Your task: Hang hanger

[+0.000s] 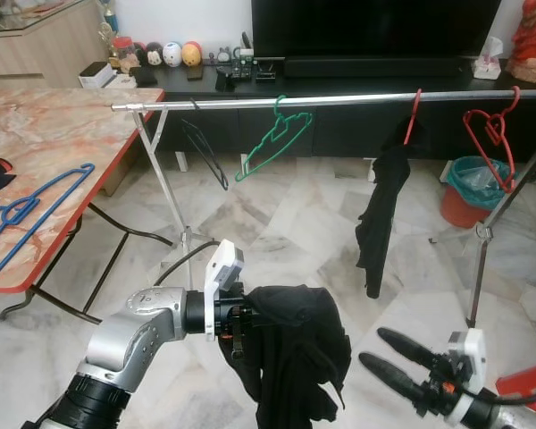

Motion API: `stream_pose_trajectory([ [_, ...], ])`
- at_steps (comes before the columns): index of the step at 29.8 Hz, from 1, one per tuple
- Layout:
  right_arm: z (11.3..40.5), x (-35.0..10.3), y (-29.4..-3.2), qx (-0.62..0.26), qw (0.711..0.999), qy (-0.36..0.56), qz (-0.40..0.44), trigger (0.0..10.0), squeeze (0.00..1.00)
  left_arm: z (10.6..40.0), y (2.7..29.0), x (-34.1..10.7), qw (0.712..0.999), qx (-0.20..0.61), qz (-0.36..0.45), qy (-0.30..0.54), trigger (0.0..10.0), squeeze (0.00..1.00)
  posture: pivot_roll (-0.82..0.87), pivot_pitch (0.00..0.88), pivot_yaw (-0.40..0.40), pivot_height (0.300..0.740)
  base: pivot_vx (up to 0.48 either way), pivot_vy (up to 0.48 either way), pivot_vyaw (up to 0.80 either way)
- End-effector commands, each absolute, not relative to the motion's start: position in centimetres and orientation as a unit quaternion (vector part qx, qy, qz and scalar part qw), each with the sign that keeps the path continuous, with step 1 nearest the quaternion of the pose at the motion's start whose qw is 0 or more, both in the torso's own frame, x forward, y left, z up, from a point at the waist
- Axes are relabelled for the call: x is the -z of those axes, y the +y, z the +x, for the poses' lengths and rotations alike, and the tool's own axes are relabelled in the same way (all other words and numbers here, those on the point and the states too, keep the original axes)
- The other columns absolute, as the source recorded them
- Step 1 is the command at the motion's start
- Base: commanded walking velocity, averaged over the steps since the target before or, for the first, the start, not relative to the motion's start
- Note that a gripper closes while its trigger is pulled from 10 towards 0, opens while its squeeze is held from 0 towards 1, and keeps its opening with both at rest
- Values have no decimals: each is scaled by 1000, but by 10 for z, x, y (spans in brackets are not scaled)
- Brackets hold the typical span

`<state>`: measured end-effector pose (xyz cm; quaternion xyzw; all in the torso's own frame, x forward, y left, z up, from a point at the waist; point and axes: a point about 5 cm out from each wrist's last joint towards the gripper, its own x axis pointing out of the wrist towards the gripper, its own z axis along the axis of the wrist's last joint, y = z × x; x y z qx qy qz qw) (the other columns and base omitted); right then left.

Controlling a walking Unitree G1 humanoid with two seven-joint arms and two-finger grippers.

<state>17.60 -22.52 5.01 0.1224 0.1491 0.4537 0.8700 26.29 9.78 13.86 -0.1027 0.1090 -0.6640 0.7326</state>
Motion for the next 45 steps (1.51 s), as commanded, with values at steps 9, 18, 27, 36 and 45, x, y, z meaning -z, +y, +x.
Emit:
stream_pose_trajectory([
  [9,179,-62,-225,-527,832,172,26,10000,0,262,101,-137,730,669,-77,118,10000,0,11,0,33,740,0,0,0],
  [18,196,-73,-223,-545,825,152,-1,10000,0,252,103,-137,708,693,-64,122,10000,0,21,0,12,740,0,0,0],
  [27,209,-75,-220,-545,826,142,-11,10000,0,244,97,-143,686,716,-63,115,10000,0,25,0,8,740,0,0,0],
  [36,220,-72,-211,-539,832,129,-21,10000,0,237,93,-155,667,735,-67,99,10000,0,34,0,8,740,0,0,0],
  [45,222,-70,-204,-547,827,127,-27,10000,0,237,87,-161,665,738,-69,89,10000,0,33,0,9,740,0,0,0],
])
